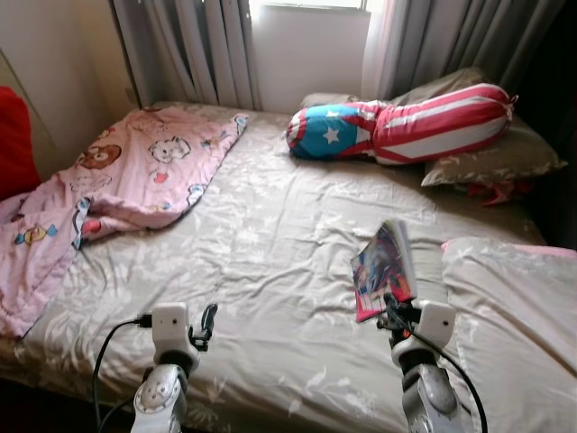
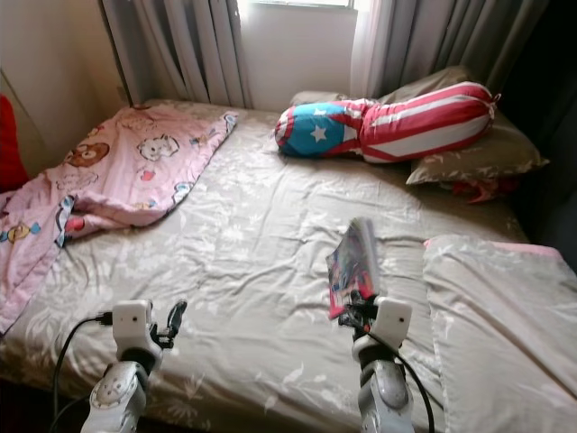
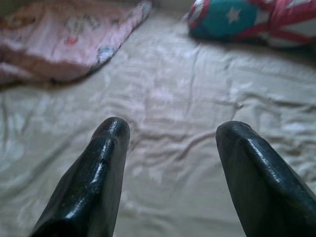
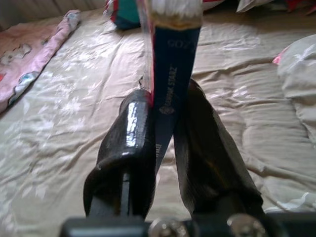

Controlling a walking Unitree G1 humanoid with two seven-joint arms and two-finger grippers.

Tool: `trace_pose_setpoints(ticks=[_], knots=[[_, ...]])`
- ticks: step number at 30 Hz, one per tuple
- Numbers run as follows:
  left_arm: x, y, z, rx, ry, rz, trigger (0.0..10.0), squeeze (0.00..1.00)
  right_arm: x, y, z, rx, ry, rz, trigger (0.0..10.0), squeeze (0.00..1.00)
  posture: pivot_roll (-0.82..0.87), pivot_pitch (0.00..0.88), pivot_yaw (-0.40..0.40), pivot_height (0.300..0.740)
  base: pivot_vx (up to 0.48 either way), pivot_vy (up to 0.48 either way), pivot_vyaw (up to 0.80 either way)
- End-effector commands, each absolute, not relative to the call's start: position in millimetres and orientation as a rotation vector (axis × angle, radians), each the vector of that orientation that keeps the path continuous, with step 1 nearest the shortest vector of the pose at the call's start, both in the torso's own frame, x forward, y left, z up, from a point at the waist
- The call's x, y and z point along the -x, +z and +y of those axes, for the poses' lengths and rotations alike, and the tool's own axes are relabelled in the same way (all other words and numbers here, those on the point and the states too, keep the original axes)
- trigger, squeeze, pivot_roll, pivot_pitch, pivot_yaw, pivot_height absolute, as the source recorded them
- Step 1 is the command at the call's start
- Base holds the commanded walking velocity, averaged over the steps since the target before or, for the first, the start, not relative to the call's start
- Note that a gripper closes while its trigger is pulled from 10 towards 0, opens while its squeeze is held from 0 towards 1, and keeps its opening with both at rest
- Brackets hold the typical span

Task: Clean up the room

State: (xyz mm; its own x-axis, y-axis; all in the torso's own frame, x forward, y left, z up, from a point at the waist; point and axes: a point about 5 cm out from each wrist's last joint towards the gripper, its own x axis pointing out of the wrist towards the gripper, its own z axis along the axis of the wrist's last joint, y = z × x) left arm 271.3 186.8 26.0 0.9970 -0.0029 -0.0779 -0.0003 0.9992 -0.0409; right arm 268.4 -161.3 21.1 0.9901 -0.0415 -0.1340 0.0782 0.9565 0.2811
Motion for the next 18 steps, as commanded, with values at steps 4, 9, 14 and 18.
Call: trace_pose_setpoints(ticks=[4,9,14,18], knots=[[-271,28,188,0.051,0.005,0.068,10.0,0.0,-272,30,-161,-0.296,-0.063,0.082,10.0,0.0,-0.11,0.0,-0.028,0.74,0.0,0.0,0.0],[-276,38,176,0.048,-0.04,0.022,10.0,0.0,-271,26,-160,-0.21,-0.052,0.112,10.0,0.0,-0.11,0.0,-0.023,0.74,0.0,0.0,0.0],[-275,39,176,0.023,-0.056,0.028,10.0,0.0,-269,24,-162,-0.206,-0.061,0.139,10.0,0.0,-0.12,0.0,-0.018,0.72,0.0,0.0,0.0],[-276,43,177,0.026,-0.053,0.026,10.0,0.0,-267,26,-162,-0.22,-0.069,0.112,10.0,0.0,-0.11,0.0,-0.02,0.72,0.0,0.0,0.0]])
